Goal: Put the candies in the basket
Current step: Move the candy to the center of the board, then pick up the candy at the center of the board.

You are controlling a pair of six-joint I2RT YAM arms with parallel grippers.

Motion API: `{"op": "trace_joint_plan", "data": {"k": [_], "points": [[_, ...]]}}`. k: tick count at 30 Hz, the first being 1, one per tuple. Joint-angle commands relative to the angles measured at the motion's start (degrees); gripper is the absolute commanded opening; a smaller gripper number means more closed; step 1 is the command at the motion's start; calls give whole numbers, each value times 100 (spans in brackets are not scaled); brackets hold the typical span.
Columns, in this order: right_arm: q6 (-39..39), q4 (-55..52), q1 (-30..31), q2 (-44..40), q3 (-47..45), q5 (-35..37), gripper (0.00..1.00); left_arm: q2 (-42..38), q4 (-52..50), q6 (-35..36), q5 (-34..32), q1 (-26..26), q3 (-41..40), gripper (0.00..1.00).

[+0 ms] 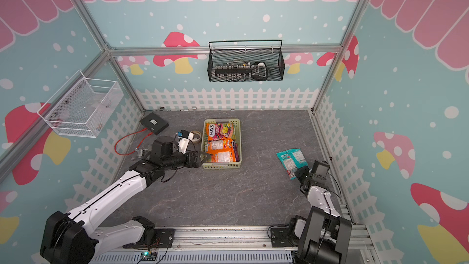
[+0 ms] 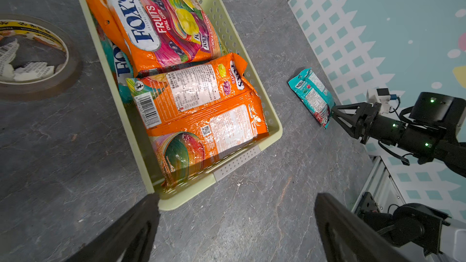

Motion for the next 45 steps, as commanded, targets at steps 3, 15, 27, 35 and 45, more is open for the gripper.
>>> {"op": "trace_joint_plan", "data": {"k": [3,15,27,35,45], "points": [[231,211,-91,202,-100,-18,38,153,156,252,109,-24,170,99],[689,689,-102,315,-485,69,38,58,240,305,102,-7,73,99],[791,1890,-106,162,-867,-211,0,-122,259,305,-46,36,-47,99],[68,644,-72,-1171,217,-223,0,-177,260,72,-317,46,-73,99],[-646,-540,741,-1022,2227,-363,0,107,236,-172,-87,181,99,95]]}}
